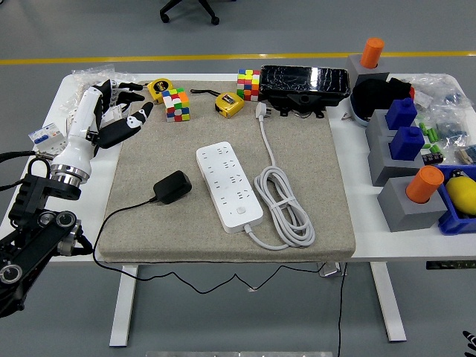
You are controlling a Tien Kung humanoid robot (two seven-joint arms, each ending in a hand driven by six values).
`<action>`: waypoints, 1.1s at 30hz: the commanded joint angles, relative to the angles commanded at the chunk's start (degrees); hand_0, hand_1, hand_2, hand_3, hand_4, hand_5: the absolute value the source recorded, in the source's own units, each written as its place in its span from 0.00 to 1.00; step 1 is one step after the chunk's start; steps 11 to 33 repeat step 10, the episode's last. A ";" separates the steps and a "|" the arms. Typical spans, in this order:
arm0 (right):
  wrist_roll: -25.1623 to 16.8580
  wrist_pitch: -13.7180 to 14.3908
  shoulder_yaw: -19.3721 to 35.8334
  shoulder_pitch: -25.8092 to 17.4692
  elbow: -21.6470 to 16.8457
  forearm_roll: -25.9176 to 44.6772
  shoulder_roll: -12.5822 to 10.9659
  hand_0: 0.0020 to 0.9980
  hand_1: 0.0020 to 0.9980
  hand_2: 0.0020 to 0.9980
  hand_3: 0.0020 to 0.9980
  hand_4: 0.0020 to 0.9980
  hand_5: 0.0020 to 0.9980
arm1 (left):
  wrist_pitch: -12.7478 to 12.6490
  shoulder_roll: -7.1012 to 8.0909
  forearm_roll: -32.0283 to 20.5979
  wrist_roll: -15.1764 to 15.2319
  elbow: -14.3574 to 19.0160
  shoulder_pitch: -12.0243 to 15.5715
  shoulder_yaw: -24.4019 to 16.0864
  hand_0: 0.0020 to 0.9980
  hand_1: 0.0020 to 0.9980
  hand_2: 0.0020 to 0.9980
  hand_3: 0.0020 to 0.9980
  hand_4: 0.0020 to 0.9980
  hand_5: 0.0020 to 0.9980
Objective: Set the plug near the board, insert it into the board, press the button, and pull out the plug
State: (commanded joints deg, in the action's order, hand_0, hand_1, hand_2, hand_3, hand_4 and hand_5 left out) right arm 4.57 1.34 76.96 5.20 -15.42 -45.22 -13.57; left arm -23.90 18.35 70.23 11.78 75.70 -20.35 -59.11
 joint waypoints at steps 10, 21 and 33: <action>-0.72 0.44 0.05 -0.10 -0.21 -0.03 0.04 0.53 0.63 0.62 0.55 0.89 0.41 | -0.02 0.07 -0.08 -0.03 0.07 0.14 0.14 0.65 0.61 0.54 0.59 0.76 0.23; -0.72 0.44 0.05 -0.10 -0.21 -0.03 0.04 0.53 0.63 0.62 0.55 0.89 0.41 | -0.02 0.07 -0.08 -0.03 0.07 0.14 0.14 0.65 0.61 0.54 0.59 0.76 0.23; -0.72 0.44 0.05 -0.10 -0.21 -0.03 0.04 0.53 0.63 0.62 0.55 0.89 0.41 | -0.02 0.07 -0.08 -0.03 0.07 0.14 0.14 0.65 0.61 0.54 0.59 0.76 0.23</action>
